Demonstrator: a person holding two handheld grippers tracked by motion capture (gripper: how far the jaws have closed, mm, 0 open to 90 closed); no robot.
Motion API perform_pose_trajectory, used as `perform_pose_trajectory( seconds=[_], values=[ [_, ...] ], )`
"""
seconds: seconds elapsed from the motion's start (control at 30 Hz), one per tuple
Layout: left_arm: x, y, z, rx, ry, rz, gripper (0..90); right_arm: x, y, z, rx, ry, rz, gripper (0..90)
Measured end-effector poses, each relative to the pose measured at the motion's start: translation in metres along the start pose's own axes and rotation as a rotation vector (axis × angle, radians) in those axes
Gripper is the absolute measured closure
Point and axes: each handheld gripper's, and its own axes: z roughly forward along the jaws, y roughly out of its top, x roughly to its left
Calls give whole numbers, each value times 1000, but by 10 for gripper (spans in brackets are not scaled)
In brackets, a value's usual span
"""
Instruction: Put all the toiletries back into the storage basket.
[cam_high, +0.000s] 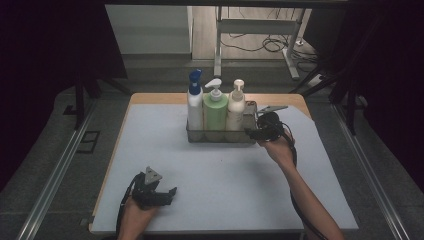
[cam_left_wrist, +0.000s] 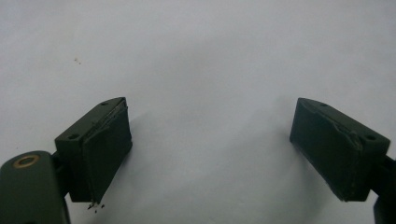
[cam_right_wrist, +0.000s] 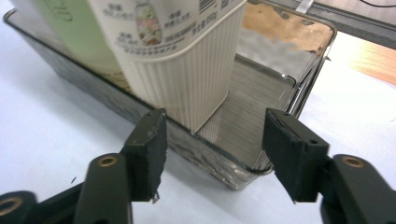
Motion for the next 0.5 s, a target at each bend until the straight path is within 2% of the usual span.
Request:
perform_pose_trajectory(
  seconds=[0.5],
  values=[
    [0, 0, 0, 0, 0, 0, 123, 10, -12, -16, 3, 32, -65, 280]
  ],
)
